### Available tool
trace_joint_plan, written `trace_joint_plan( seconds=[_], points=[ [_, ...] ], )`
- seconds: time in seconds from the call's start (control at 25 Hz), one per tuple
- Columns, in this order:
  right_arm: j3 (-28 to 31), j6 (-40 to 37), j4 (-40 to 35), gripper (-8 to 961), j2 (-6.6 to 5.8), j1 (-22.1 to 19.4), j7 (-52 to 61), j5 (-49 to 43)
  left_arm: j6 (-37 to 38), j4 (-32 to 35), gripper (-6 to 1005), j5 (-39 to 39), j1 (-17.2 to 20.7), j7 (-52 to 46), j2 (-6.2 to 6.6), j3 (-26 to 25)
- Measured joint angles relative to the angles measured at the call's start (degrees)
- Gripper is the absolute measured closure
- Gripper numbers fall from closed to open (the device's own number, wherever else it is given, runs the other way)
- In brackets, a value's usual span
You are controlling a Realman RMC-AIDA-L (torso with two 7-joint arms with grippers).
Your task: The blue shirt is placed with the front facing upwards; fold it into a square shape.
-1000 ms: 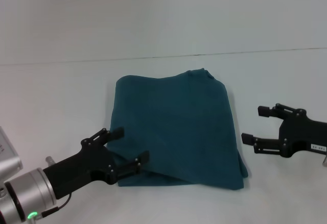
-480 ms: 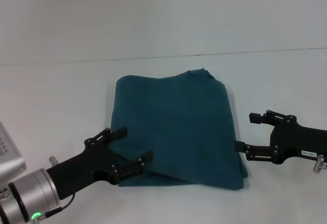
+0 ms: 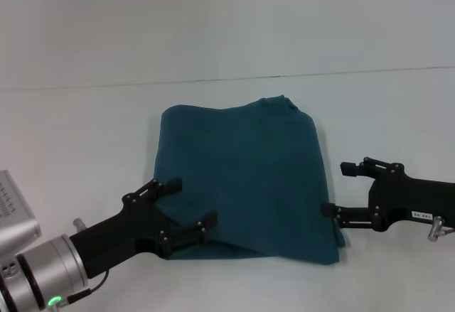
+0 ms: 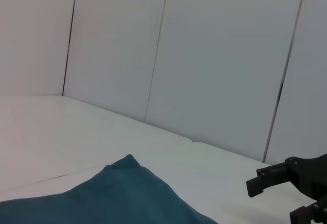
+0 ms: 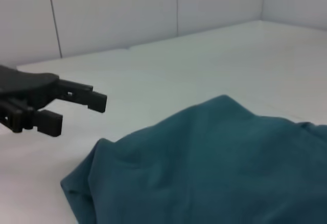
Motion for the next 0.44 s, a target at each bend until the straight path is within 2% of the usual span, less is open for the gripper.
trace_joint_plan(
  seconds=[0.44],
  points=[
    [0.0,0.4,0.5,7,0.0,1.0,0.0,-0.6,-0.1,0.0,65,0.0,0.0,-0.1,-0.25,-0.3]
  ],
)
